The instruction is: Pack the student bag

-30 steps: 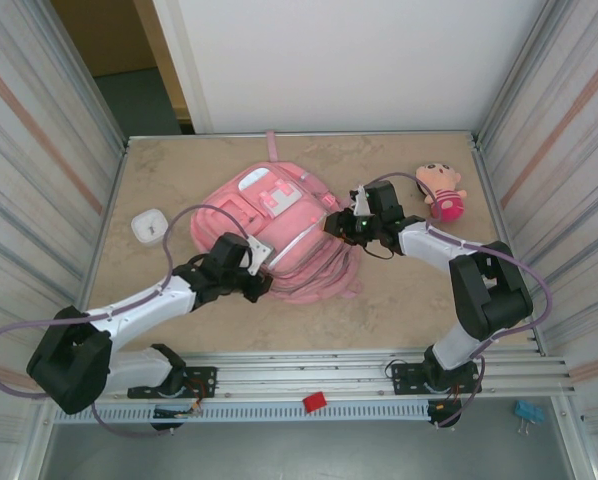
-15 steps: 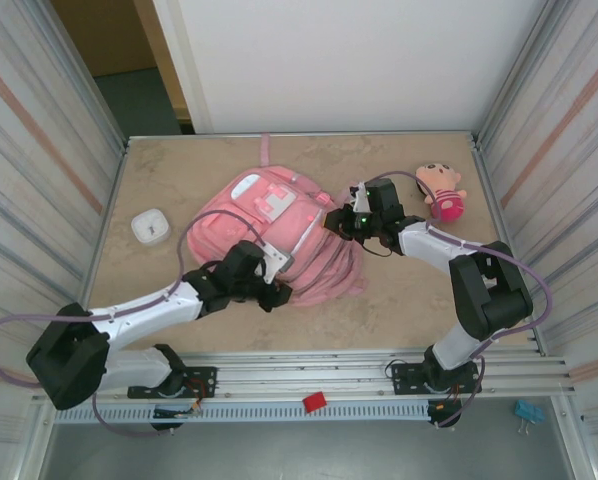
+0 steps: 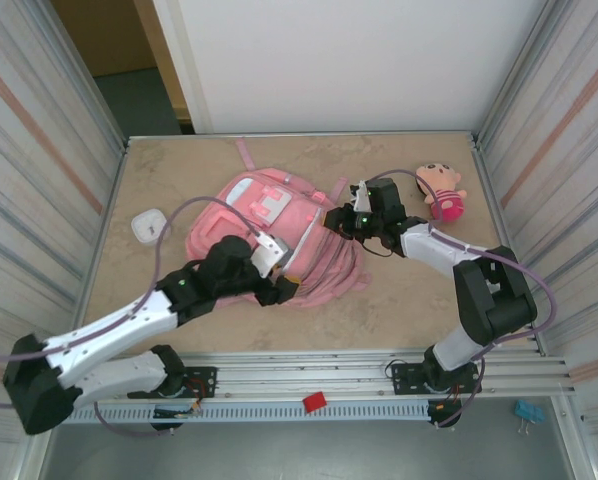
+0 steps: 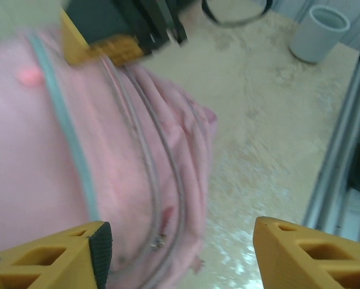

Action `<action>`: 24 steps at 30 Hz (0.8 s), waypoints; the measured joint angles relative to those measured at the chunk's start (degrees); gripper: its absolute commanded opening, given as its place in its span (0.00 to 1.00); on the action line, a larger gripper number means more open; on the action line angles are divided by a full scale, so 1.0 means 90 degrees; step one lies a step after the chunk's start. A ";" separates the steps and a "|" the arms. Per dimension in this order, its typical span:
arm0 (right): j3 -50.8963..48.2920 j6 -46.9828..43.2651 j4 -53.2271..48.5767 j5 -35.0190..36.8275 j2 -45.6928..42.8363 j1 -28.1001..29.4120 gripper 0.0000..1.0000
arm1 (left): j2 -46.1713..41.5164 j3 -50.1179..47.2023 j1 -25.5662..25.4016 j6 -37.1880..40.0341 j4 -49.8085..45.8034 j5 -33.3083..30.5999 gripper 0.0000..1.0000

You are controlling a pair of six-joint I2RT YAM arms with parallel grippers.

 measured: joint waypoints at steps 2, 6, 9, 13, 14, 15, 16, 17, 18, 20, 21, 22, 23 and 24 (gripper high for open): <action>-0.0005 -0.0039 0.0000 -0.0002 -0.0010 0.0000 0.16 | -0.0350 -0.0141 -0.0002 0.0498 -0.0012 -0.0228 0.63; -0.0005 -0.0092 0.0000 -0.0002 -0.0012 0.0000 0.16 | -0.0440 -0.0452 -0.0046 0.1571 -0.0075 -0.0595 0.65; -0.0005 -0.0095 0.0000 -0.0002 -0.0029 0.0000 0.16 | -0.0194 -0.0782 -0.0192 0.2341 0.0036 -0.0981 0.65; -0.0005 -0.0100 -0.0002 0.0000 -0.0051 0.0007 0.16 | 0.0442 -0.1022 -0.0398 0.3208 0.0287 -0.1511 0.65; -0.0005 -0.0100 -0.0005 0.0000 -0.0053 0.0007 0.16 | 0.0658 -0.1066 -0.0442 0.3434 0.0440 -0.1690 0.65; -0.0005 -0.0102 -0.0005 0.0000 -0.0056 0.0007 0.16 | 0.0840 -0.1105 -0.0474 0.3626 0.0597 -0.1843 0.65; -0.0005 -0.0104 -0.0007 -0.0002 -0.0056 0.0007 0.16 | 0.0969 -0.1139 -0.0474 0.3772 0.0733 -0.1948 0.64; -0.0005 -0.0117 -0.0015 0.0000 -0.0056 0.0024 0.16 | 0.1100 -0.1180 -0.0488 0.3937 0.0899 -0.2055 0.64; -0.0005 -0.0126 -0.0022 0.0000 -0.0056 0.0032 0.16 | 0.1180 -0.1205 -0.0488 0.4053 0.1039 -0.2137 0.64; -0.0005 -0.0146 -0.0027 0.0002 -0.0056 0.0036 0.17 | 0.1277 -0.1251 -0.0498 0.4262 0.1319 -0.2215 0.64; -0.0005 -0.0148 -0.0024 0.0005 -0.0056 0.0036 0.17 | 0.1299 -0.1265 -0.0503 0.4328 0.1413 -0.2237 0.63; -0.0005 -0.0163 -0.0024 0.0005 -0.0056 0.0036 0.17 | 0.1319 -0.1282 -0.0505 0.4403 0.1542 -0.2237 0.63; -0.0005 -0.0197 -0.0032 0.0002 -0.0056 0.0044 0.17 | 0.1343 -0.1297 -0.0512 0.4464 0.1719 -0.2246 0.62; -0.0005 -0.0216 -0.0032 0.0002 -0.0058 0.0056 0.17 | 0.1372 -0.1307 -0.0512 0.4503 0.1894 -0.2251 0.60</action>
